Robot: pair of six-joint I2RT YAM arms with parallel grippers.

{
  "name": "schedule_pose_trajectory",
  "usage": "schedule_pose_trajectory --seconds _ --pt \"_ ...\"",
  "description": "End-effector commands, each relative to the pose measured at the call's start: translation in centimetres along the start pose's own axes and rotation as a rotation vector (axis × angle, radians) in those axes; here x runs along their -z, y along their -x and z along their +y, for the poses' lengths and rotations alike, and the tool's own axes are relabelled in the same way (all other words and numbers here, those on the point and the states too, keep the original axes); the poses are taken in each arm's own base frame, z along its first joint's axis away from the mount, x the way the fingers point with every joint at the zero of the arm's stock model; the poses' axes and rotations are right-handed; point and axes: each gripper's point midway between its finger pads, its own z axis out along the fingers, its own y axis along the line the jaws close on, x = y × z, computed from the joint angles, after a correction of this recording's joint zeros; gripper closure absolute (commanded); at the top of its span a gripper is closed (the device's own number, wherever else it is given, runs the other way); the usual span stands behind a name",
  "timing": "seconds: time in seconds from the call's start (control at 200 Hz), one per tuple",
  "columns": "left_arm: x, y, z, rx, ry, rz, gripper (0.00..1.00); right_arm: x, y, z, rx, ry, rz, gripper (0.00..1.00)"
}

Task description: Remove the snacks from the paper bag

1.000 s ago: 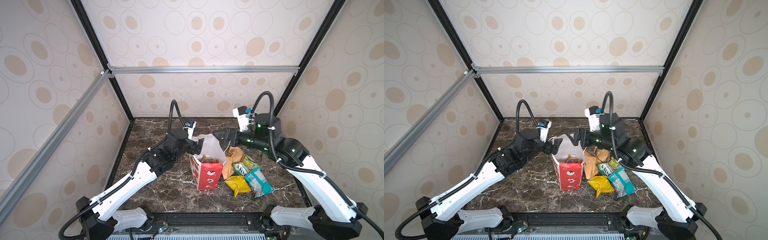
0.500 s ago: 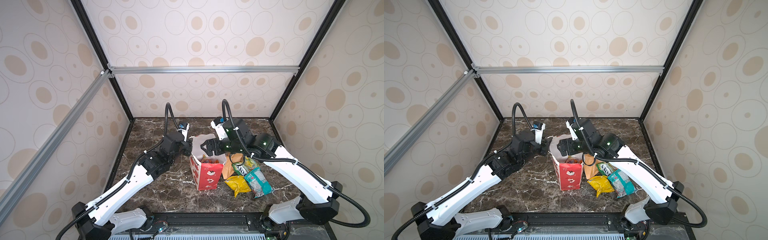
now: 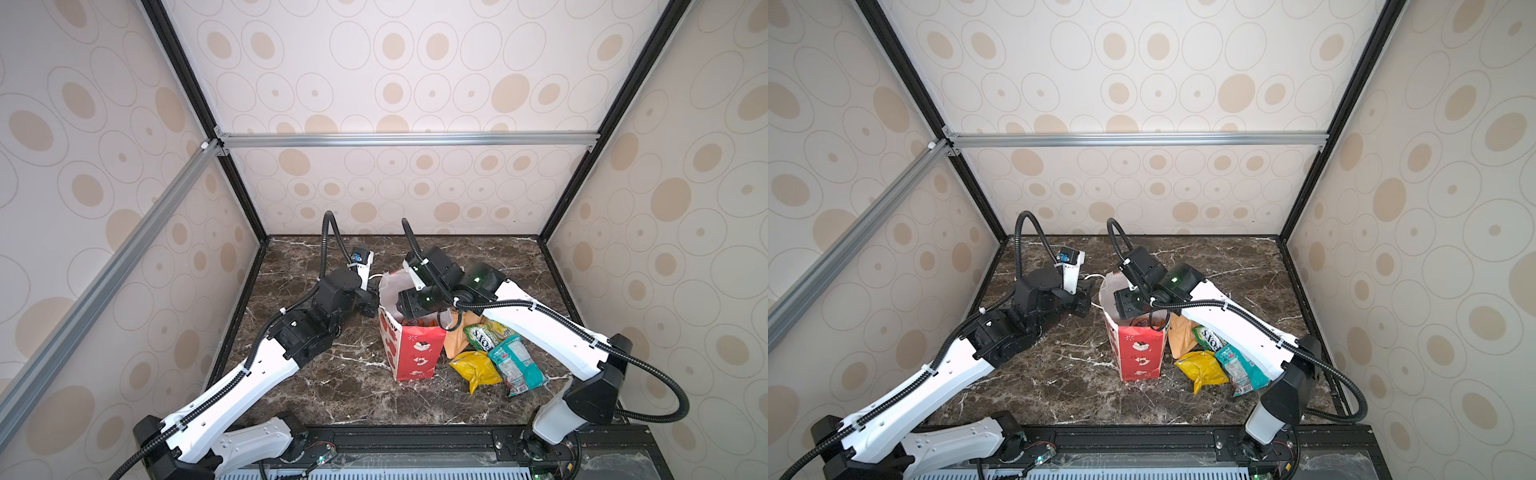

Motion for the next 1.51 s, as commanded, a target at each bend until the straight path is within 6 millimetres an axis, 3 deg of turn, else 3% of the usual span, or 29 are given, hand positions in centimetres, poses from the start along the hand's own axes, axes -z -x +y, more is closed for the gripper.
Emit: schedule_pose_trajectory --seconds 0.0,0.215,0.425,0.675,0.82,1.25,1.501 --pt "0.5 0.4 0.3 0.004 0.0 -0.007 0.86 -1.1 -0.2 0.0 0.037 -0.018 0.021 0.34" --pt "0.7 0.6 0.5 -0.001 0.01 -0.017 0.86 -3.8 -3.2 0.8 0.114 0.043 0.169 0.33" --pt "0.5 0.6 0.5 -0.002 0.011 -0.013 0.86 -6.1 -6.0 0.2 0.133 0.022 0.314 0.32" --pt "0.6 0.7 0.5 0.001 0.01 -0.015 0.87 -8.8 -6.7 -0.4 0.139 -0.001 0.333 0.31" --pt "0.7 0.6 0.6 0.003 0.014 -0.015 0.89 -10.4 -7.7 -1.1 0.143 -0.031 0.368 0.25" --pt "0.8 0.6 0.5 0.005 0.009 -0.011 0.94 -16.1 -12.7 -2.4 0.058 -0.036 0.469 0.22" --pt "0.7 0.6 0.3 0.009 0.001 -0.009 0.94 -18.1 -15.2 -3.7 0.036 -0.069 0.516 0.28"
